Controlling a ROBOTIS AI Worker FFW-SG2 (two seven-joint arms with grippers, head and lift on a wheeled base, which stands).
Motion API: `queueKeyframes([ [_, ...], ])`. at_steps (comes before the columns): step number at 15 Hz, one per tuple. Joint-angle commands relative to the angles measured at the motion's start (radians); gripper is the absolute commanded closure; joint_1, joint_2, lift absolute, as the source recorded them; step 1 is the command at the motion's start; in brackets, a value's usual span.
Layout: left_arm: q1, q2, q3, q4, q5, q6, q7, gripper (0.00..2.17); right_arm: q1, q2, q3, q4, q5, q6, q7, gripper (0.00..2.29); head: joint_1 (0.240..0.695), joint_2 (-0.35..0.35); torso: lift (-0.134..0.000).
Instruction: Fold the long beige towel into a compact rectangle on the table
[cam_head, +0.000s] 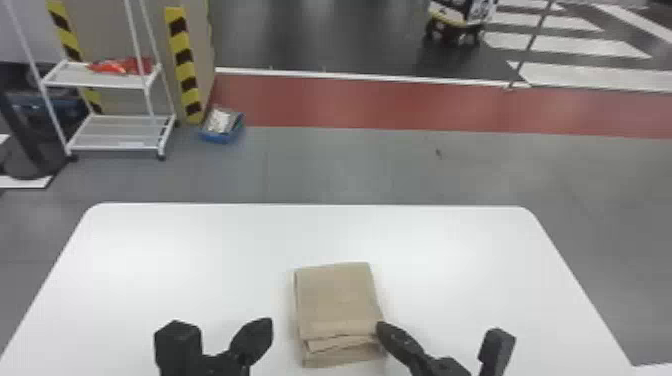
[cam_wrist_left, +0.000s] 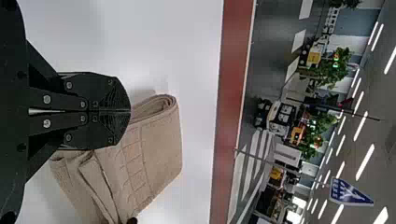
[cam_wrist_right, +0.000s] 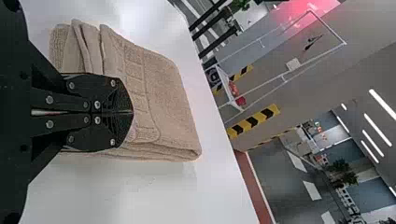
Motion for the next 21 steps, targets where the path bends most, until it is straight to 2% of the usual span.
queueKeyframes([
  [1, -0.004, -0.003, -0.008, 0.002, 0.0, 0.0, 0.0, 1.83, -0.01, 0.001, -0.017, 0.059, 0.008, -0.035, 0.0, 1.65, 0.695, -0.138, 0.0],
  [4, -0.004, -0.005, -0.012, 0.002, 0.0, 0.0, -0.002, 1.83, -0.032, 0.001, -0.026, 0.135, 0.009, -0.082, 0.0, 1.65, 0.695, -0.166, 0.0],
  [7, -0.004, -0.002, -0.011, -0.002, 0.0, 0.0, -0.002, 1.83, -0.029, 0.001, -0.024, 0.15, -0.002, -0.128, 0.0, 1.65, 0.695, -0.176, 0.0],
  [9, 0.007, 0.001, -0.002, -0.021, 0.001, 0.0, 0.001, 1.83, -0.006, 0.001, -0.02, 0.112, -0.015, -0.124, 0.001, 1.65, 0.695, -0.18, 0.0],
  [11, 0.016, 0.003, 0.006, -0.045, 0.003, 0.0, 0.009, 1.82, 0.045, 0.001, -0.015, 0.018, -0.058, -0.109, -0.017, 1.64, 0.695, -0.176, 0.0],
  [12, 0.022, 0.003, 0.012, -0.058, 0.004, 0.0, 0.015, 1.81, 0.07, 0.001, -0.015, -0.03, -0.067, -0.103, -0.031, 1.47, 0.695, -0.173, 0.0],
  [14, 0.027, 0.009, 0.024, -0.092, 0.006, 0.003, 0.018, 1.52, 0.099, 0.001, -0.017, -0.14, -0.055, -0.075, -0.063, 0.89, 0.695, -0.174, 0.0],
  [15, 0.03, 0.009, 0.032, -0.104, 0.006, 0.003, 0.018, 1.52, 0.1, 0.001, -0.018, -0.186, -0.037, -0.06, -0.084, 0.53, 0.695, -0.173, 0.0],
  [16, 0.03, 0.009, 0.041, -0.115, 0.004, 0.003, 0.021, 1.43, 0.103, 0.001, -0.021, -0.232, -0.006, -0.051, -0.117, 0.21, 0.695, -0.171, 0.0],
  [17, 0.03, 0.009, 0.049, -0.123, -0.005, 0.0, 0.026, 0.96, 0.102, 0.001, -0.029, -0.275, 0.012, -0.02, -0.143, 0.05, 0.695, -0.169, 0.0],
  [18, 0.027, 0.009, 0.05, -0.13, -0.016, 0.0, 0.041, 0.37, 0.1, 0.001, -0.037, -0.307, 0.025, 0.001, -0.16, 0.05, 0.695, -0.169, 0.0],
  [19, 0.021, 0.007, 0.058, -0.141, -0.037, -0.003, 0.06, 0.04, 0.091, 0.001, -0.055, -0.35, 0.038, 0.05, -0.169, 0.05, 0.695, -0.168, 0.0],
  [21, 0.005, 0.004, 0.072, -0.166, -0.065, -0.003, 0.083, 0.03, 0.076, 0.001, -0.08, -0.442, 0.068, 0.182, -0.207, 0.05, 0.695, -0.166, 0.0],
])
